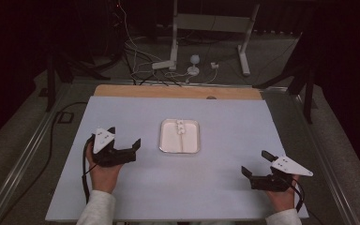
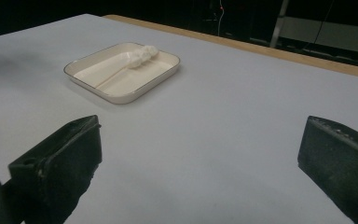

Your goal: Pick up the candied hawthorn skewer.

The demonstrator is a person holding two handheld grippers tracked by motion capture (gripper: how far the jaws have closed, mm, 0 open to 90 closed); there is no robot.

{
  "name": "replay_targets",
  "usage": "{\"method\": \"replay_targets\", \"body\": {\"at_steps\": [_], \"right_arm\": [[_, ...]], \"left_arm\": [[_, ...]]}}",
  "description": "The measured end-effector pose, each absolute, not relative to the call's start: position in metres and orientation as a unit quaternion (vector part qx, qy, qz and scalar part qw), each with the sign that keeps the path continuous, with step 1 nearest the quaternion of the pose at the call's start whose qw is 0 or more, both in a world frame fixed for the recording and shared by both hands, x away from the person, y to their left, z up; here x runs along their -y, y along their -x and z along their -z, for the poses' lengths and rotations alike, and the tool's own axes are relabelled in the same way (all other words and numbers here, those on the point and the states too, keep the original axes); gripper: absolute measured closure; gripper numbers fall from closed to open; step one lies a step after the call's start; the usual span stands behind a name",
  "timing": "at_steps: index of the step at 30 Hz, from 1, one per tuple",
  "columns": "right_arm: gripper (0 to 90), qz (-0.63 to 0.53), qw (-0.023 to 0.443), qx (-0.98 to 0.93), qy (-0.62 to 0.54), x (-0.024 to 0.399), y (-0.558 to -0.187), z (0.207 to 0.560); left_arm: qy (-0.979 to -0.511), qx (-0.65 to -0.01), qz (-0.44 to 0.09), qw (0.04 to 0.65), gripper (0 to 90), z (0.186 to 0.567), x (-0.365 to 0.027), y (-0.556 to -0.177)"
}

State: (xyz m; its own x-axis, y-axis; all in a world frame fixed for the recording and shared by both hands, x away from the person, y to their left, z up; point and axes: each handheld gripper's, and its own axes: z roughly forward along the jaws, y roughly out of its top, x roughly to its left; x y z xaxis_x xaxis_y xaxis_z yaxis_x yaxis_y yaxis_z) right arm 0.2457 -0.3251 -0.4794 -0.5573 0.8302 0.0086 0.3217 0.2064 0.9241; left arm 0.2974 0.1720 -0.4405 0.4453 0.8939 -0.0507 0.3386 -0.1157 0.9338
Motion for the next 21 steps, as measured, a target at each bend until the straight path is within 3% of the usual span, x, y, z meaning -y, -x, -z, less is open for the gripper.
{"method": "replay_targets", "body": {"at_steps": [21], "right_arm": [[0.0, -0.484, 0.263, -0.737, -0.392, 0.324, -0.246, 0.481]], "left_arm": [[-0.705, -0.453, -0.262, 0.478, 0.7, 0.456, -0.103, -0.349]]}}
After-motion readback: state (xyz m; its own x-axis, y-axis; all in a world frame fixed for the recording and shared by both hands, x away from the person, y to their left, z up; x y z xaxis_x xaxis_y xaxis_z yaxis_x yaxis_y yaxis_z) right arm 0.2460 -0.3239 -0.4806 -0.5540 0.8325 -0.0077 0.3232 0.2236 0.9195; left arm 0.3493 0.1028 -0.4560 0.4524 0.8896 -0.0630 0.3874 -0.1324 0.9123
